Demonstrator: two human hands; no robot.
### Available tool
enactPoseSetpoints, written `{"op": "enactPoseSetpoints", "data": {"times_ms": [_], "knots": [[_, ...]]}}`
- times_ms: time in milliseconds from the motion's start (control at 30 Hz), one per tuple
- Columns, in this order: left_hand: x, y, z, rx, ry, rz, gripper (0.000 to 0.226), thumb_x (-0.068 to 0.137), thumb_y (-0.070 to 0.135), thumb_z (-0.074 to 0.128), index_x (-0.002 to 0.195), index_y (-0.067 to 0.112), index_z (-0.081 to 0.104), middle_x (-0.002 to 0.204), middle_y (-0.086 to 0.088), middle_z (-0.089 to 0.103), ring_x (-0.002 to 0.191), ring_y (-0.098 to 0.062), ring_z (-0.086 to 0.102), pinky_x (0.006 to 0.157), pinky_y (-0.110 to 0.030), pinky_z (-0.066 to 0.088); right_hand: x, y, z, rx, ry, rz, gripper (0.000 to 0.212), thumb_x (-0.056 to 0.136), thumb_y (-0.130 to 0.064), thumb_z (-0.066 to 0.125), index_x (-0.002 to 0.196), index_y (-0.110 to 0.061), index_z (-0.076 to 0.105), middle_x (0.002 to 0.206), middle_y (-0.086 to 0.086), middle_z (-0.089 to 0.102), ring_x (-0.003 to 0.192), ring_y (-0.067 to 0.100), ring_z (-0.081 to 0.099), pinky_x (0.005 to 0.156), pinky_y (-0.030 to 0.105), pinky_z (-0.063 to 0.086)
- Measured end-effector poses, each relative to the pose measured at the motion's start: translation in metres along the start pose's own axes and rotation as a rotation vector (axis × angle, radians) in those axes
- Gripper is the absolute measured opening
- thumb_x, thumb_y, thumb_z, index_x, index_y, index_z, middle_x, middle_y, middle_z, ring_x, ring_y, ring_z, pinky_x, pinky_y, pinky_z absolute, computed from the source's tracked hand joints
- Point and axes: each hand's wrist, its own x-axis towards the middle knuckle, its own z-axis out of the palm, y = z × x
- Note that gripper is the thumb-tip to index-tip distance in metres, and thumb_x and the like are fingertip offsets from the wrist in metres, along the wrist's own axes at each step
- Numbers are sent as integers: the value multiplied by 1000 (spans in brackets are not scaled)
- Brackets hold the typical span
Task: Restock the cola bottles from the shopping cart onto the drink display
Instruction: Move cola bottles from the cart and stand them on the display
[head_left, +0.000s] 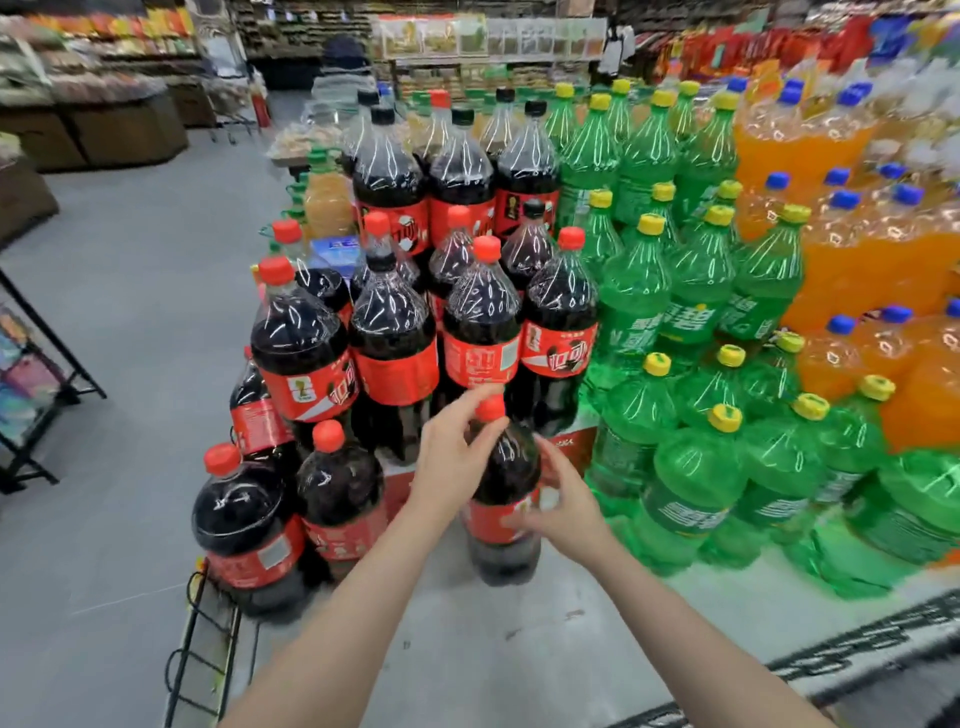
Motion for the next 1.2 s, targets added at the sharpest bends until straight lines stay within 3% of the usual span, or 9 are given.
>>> {"op": "enactPoseSetpoints", "data": {"times_ms": [100, 167, 333, 533, 667, 733, 833, 967, 1200], "knots": [[1, -15, 0, 79, -33, 28, 35, 83, 8, 68, 115, 18, 64, 107, 15, 63, 98, 10, 56, 90, -10, 42, 21, -14, 5, -77, -59, -48, 114, 44, -27, 89, 143, -18, 33, 142, 1, 44, 130, 14, 43, 109, 31, 36], [2, -25, -5, 80, -64, 1, 35, 82, 9, 69, 115, 20, 64, 105, 16, 63, 96, 10, 58, 89, -14, 45, 26, -11, 14, -95, -85, -36, 113, 47, -23, 90, 143, -21, 31, 141, 1, 44, 130, 14, 43, 109, 31, 35], [0, -39, -19, 89, -135, -70, 36, 82, 10, 70, 115, 23, 64, 104, 11, 67, 98, -3, 63, 90, -22, 49, 34, -5, 40, -82, -75, -5, 104, 37, -39, 82, 132, -23, 43, 124, -3, 54, 116, 13, 53, 99, 38, 45], [8, -45, -35, 79, -206, -102, 37, 81, 13, 71, 113, 29, 61, 105, 11, 67, 99, -7, 64, 93, -35, 50, 42, -7, 47, -99, -105, -8, 110, 44, -25, 89, 138, -17, 35, 130, 2, 45, 122, 17, 46, 102, 31, 40], [15, -23, -55, 161, -299, 4, 68, 79, 17, 74, 138, 31, 42, 136, 16, 47, 126, 0, 45, 107, -21, 35, 43, -12, 54, -56, -125, 12, 130, 34, -40, 89, 144, -18, 25, 139, -2, 42, 129, 12, 42, 106, 36, 40], [19, -10, -78, 216, -210, 111, 73, 80, 15, 74, 141, 30, 36, 139, 20, 40, 130, 5, 37, 108, -13, 27, 45, -13, 56, -41, -109, 15, 124, 34, -37, 90, 141, -21, 30, 133, -5, 49, 124, 10, 47, 102, 31, 42], [11, -20, -118, 359, -13, 110, 60, 82, 16, 72, 136, 24, 46, 133, 13, 49, 126, -3, 44, 106, -21, 32, 44, -19, 58, -51, -73, -6, 98, 40, -25, 91, 125, -28, 41, 114, -10, 57, 103, 4, 56, 82, 9, 43], [-17, -60, -135, 400, -8, -42, 44, 85, 13, 67, 126, 18, 53, 125, 6, 54, 118, -7, 49, 103, -37, 42, 41, -26, 65, -84, -66, 3, 94, 39, -31, 87, 120, -39, 39, 112, -13, 57, 104, 10, 55, 88, 28, 48], [-24, -75, -134, 397, -38, -88, 37, 89, 7, 59, 123, 21, 54, 121, 9, 53, 109, 1, 48, 97, -18, 37, 47, -35, 90, -89, -16, -22, 89, 40, -30, 89, 116, -32, 43, 112, -11, 56, 103, 10, 54, 85, 26, 44]]}}
